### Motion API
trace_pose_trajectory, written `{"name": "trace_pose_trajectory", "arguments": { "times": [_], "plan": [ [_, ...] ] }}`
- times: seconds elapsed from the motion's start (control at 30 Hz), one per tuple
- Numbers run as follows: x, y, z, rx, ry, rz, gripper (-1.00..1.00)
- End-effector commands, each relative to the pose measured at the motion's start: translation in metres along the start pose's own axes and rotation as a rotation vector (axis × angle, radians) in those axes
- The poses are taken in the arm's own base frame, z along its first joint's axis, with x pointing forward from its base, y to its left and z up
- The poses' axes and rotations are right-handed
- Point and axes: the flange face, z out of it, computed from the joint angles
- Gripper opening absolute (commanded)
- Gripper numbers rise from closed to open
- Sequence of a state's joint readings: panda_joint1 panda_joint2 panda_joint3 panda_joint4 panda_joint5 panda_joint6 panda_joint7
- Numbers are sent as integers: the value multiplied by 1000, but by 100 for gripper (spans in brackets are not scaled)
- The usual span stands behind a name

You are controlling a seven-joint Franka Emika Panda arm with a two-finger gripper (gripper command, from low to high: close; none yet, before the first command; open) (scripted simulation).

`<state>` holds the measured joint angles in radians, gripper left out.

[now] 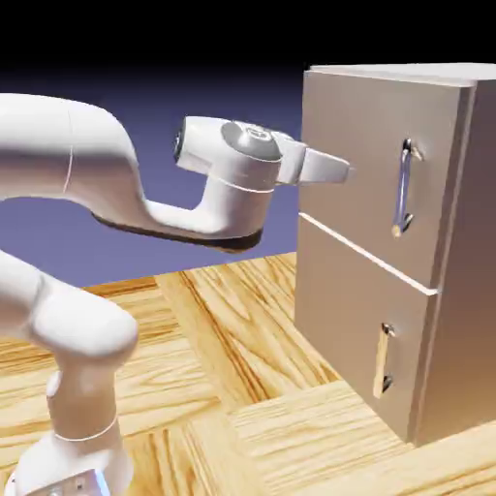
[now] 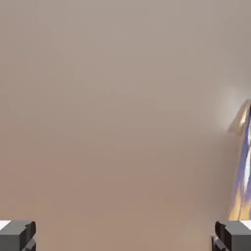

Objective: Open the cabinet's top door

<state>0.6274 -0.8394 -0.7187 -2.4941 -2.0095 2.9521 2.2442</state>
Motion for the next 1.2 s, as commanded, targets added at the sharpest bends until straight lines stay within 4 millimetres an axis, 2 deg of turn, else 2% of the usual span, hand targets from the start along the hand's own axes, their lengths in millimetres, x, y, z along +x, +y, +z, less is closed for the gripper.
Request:
{"name": "trace_pose_trajectory", "arguments": {
  "times": [0.0, 0.3, 0.6, 0.67, 0.83, 0.87, 0.9, 1.17],
  "plan": [
    [2, 3, 1, 8, 9, 3, 100],
    [16, 39, 15, 82, 81, 32, 100],
    [26, 84, 38, 156, 133, 62, 100],
    [26, 87, 40, 160, 135, 64, 100],
    [33, 79, 89, 160, 135, 63, 100],
    [33, 79, 89, 160, 135, 63, -100],
    [33, 79, 89, 160, 135, 63, -100],
    [12, 71, 38, 68, 221, 76, -100]
  ]
}}
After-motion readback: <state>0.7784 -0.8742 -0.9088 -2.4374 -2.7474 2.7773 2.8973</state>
